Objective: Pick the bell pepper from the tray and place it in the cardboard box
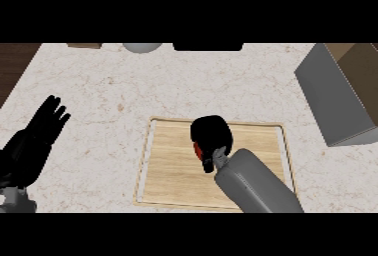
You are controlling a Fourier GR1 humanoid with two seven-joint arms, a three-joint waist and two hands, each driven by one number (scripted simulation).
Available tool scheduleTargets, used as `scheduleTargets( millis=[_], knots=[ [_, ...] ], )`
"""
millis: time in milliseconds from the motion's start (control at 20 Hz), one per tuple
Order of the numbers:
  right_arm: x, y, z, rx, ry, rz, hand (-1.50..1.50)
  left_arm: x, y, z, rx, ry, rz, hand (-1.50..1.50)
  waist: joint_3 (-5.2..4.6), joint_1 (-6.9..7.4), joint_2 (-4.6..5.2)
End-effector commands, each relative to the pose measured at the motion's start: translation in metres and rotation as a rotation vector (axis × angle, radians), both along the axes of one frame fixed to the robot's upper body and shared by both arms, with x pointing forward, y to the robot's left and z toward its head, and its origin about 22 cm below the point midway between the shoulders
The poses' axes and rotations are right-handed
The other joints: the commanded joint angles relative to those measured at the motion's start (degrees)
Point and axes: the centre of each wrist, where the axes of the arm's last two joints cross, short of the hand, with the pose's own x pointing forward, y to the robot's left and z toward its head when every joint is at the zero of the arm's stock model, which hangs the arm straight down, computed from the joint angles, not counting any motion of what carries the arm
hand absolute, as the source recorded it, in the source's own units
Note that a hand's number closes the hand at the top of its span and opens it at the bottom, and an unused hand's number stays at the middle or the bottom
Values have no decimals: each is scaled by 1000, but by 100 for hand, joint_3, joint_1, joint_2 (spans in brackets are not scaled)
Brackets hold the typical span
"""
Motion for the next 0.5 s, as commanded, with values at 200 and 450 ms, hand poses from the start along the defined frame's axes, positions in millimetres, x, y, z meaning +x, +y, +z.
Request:
scheduleTargets(
  millis=[200, 450],
  knots=[
    [30, -27, -6, 34, -39, -79, 150, 3, -7, 14, -11, -5, -3, 0, 5, 13, 12],
    [86, -116, 9, 79, -52, -643, 150, 7, -7, 11, 10, -24, -14, 0, 22, 116, 142]
  ],
)
